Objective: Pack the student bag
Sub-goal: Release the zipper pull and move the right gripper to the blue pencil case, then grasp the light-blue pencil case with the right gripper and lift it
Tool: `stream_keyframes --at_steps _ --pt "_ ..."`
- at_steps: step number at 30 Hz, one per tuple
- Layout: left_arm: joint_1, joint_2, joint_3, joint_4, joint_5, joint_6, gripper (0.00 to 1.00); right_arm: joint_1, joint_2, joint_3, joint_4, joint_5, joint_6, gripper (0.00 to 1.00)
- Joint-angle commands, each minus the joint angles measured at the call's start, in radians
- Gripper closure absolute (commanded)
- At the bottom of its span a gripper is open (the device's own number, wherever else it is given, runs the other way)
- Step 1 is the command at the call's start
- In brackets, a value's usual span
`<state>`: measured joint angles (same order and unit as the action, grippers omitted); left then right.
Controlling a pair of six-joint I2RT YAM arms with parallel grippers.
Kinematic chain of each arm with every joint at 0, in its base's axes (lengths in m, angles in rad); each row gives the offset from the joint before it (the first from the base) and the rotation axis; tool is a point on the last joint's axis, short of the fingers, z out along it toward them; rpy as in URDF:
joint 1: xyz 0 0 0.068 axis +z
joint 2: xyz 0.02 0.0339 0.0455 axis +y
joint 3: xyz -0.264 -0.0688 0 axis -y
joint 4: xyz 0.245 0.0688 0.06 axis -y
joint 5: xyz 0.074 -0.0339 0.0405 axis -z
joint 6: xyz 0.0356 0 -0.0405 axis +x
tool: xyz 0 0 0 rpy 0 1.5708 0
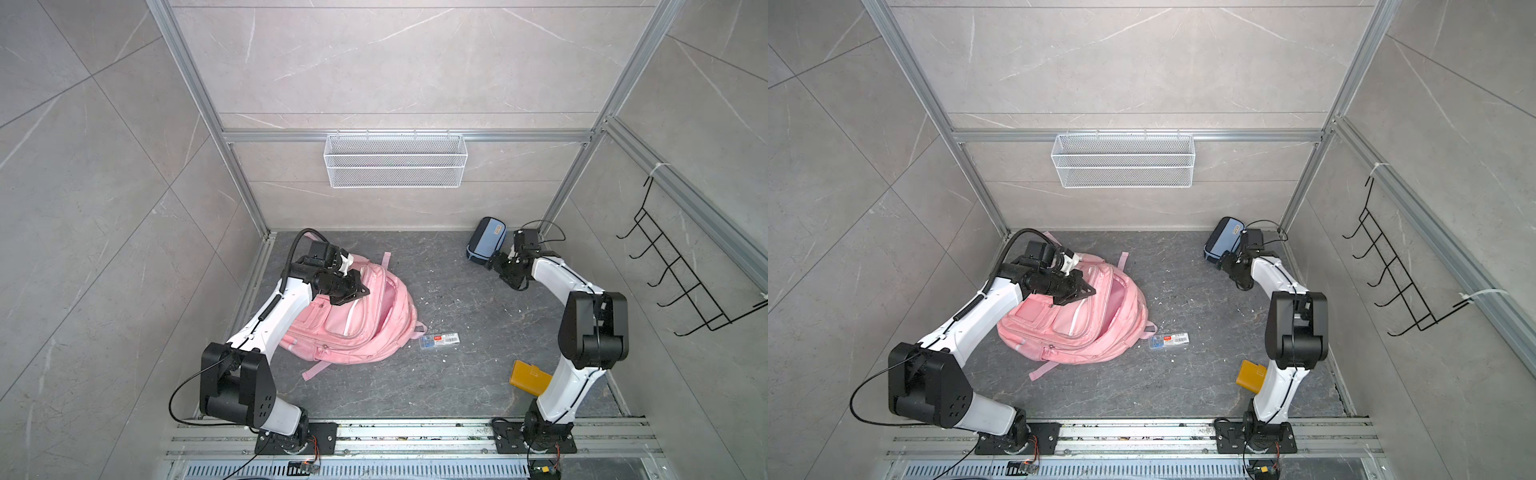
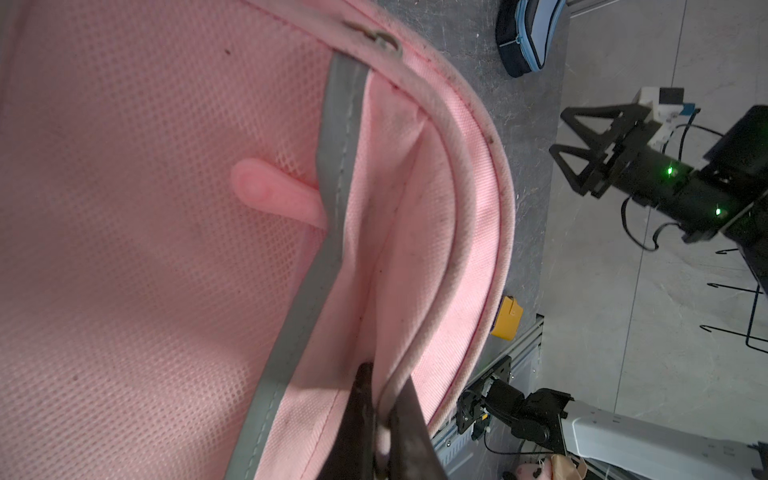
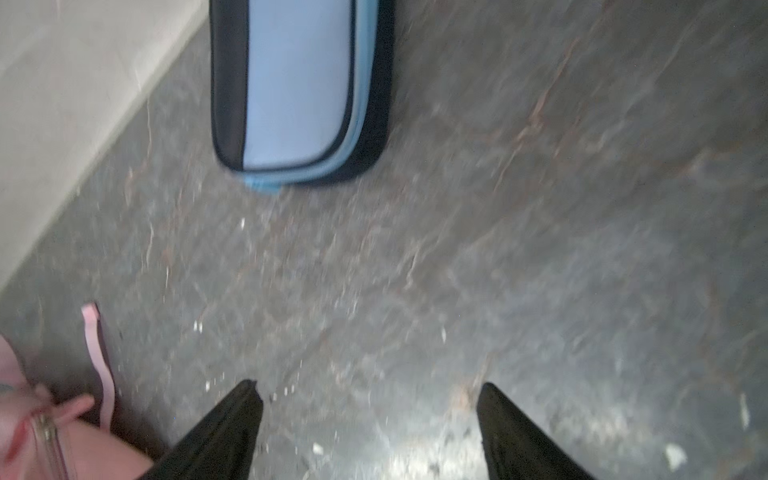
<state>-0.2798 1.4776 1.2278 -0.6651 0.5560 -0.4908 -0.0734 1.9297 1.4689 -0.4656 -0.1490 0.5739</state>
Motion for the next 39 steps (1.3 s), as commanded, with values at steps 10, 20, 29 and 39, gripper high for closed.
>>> stream_keyframes --at_steps 10,20,29,39 --pt "-0.027 -0.067 -0.025 0.126 0.106 -0.106 1.0 -0.036 0.428 0.526 -0.088 -0.069 0.068 0.24" --pt "-0.028 -0.068 -0.017 0.143 0.095 -0.125 1.0 -0.034 0.491 0.565 -0.131 -0.034 0.055 0.56" --pt "-0.028 -0.061 0.013 0.147 0.084 -0.114 1.0 -0.034 0.455 0.487 -0.095 -0.015 0.014 0.92" --pt "-0.018 -0.062 0.043 0.138 0.07 -0.071 1.0 -0.004 0.176 0.223 0.095 -0.169 -0.114 1.0"
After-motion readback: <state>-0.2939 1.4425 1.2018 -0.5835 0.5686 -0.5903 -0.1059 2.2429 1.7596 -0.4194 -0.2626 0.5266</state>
